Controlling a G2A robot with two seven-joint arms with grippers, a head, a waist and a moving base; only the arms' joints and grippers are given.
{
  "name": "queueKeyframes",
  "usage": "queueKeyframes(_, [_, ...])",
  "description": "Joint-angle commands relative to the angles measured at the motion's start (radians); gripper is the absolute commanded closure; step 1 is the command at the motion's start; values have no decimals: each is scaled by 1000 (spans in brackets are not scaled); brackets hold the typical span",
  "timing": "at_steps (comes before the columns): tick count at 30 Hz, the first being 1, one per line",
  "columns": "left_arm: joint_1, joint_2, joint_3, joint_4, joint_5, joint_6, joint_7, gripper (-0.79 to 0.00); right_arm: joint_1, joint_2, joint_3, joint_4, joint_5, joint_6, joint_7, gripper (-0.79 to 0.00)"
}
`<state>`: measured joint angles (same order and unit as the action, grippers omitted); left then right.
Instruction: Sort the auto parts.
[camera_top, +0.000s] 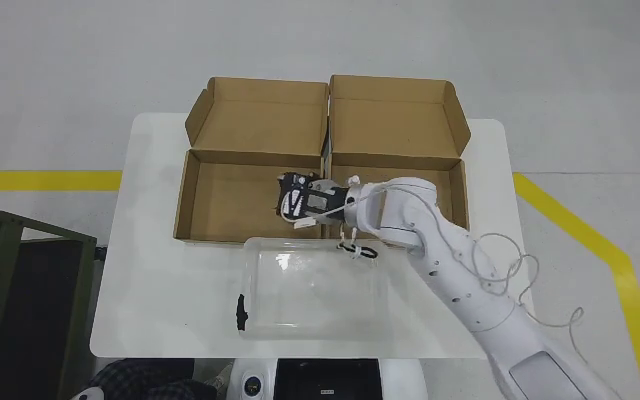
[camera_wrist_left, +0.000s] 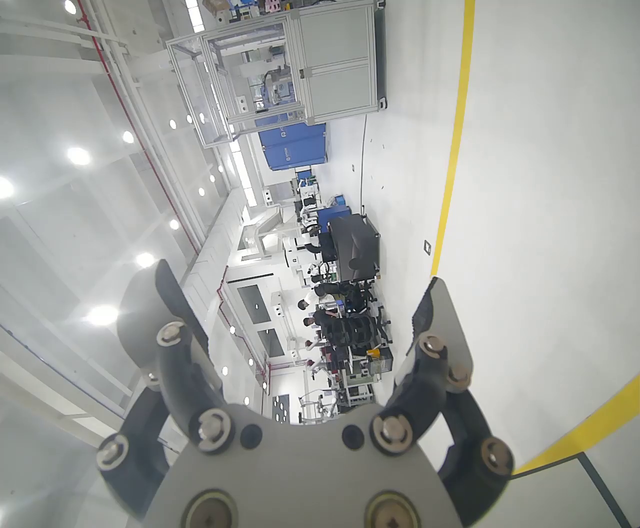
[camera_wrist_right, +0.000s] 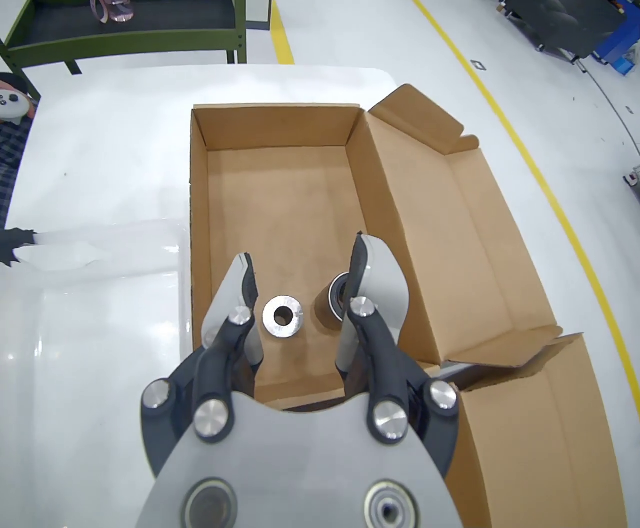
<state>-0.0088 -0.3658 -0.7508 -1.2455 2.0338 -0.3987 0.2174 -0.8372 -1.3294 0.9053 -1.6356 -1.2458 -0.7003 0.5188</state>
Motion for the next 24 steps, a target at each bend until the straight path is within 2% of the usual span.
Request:
queueKeyframes(1, [0, 0, 0, 0, 0, 0, 0, -785, -56, 16, 49, -65, -7, -6, 6, -354])
queueKeyframes(8, [0, 0, 0, 0, 0, 0, 0, -785, -272, 65, 217, -263, -65, -14, -8, -385])
queueKeyframes(12, [0, 0, 0, 0, 0, 0, 0, -785, -391, 89, 321, -335, -95, -31, -47, -489])
queueKeyframes(17, [0, 0, 0, 0, 0, 0, 0, -785, -517, 112, 446, -396, -127, -46, -118, -563])
queueKeyframes(20, [0, 0, 0, 0, 0, 0, 0, -785, -580, 122, 514, -418, -140, -48, -161, -637])
queueKeyframes(24, [0, 0, 0, 0, 0, 0, 0, -785, -653, 134, 597, -430, -148, -43, -216, -686])
